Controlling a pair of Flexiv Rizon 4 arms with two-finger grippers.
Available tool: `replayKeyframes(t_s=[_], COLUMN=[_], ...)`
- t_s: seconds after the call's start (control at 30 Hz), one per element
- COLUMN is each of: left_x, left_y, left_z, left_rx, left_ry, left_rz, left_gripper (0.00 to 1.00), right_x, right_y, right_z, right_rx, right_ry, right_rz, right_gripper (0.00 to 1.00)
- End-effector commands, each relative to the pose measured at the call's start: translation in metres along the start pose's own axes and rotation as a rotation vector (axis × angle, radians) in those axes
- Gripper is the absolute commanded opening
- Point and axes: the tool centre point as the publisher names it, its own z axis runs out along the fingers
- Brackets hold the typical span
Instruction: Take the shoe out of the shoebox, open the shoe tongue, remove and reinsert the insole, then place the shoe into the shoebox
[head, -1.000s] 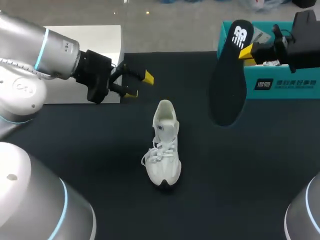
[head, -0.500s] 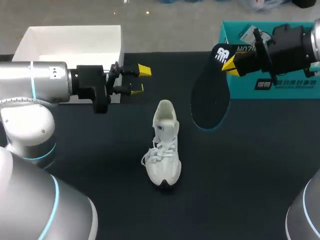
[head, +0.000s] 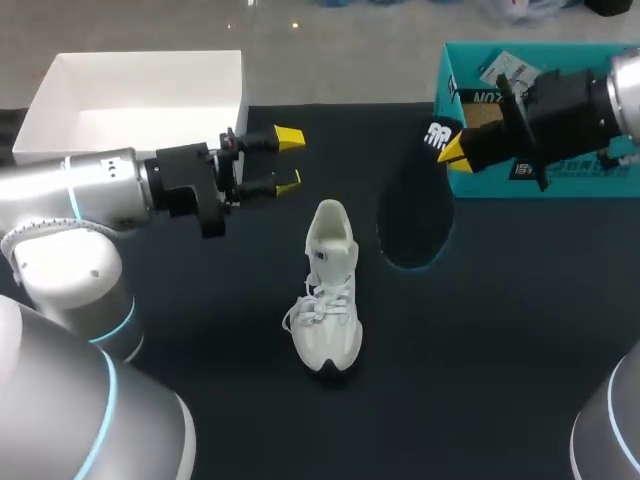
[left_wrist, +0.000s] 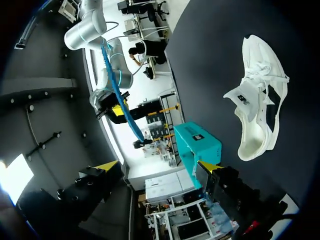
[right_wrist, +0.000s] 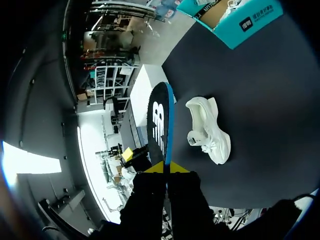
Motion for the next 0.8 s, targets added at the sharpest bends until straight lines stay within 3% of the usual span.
replayKeyframes(t_s=[0.03,0.23,0.37,0.6,0.8], left_x=[-0.006,0.002,0.011,0.014,0.014], left_y=[0.003,-0.003,-0.007,-0.015,-0.023], left_z=[-0.005,0.000,0.009,0.018,0.023], left_rx=[0.070,0.122,0.132,0.186,0.234], left_ry=[0.008,-0.037,-0.069,-0.106,-0.128], left_rz=[-0.033,-0.104,-0.150,-0.228,-0.288], left_gripper=[1.00,1.00,1.00,1.00,1.00], right_x=[-0.031,-0.057,-0.063,-0.044,-0.025], right_y=[-0.001,-0.009,-0.007,0.004,0.010], right_z=[0.041,0.062,0.068,0.074,0.087], right_rx=[0.018,0.043,0.030,-0.017,-0.007], right_ry=[0.010,-0.044,-0.012,0.072,0.091], right_rz=[0.023,0.065,0.099,0.066,0.014], right_gripper=[0.00,0.00,0.00,0.00,0.00])
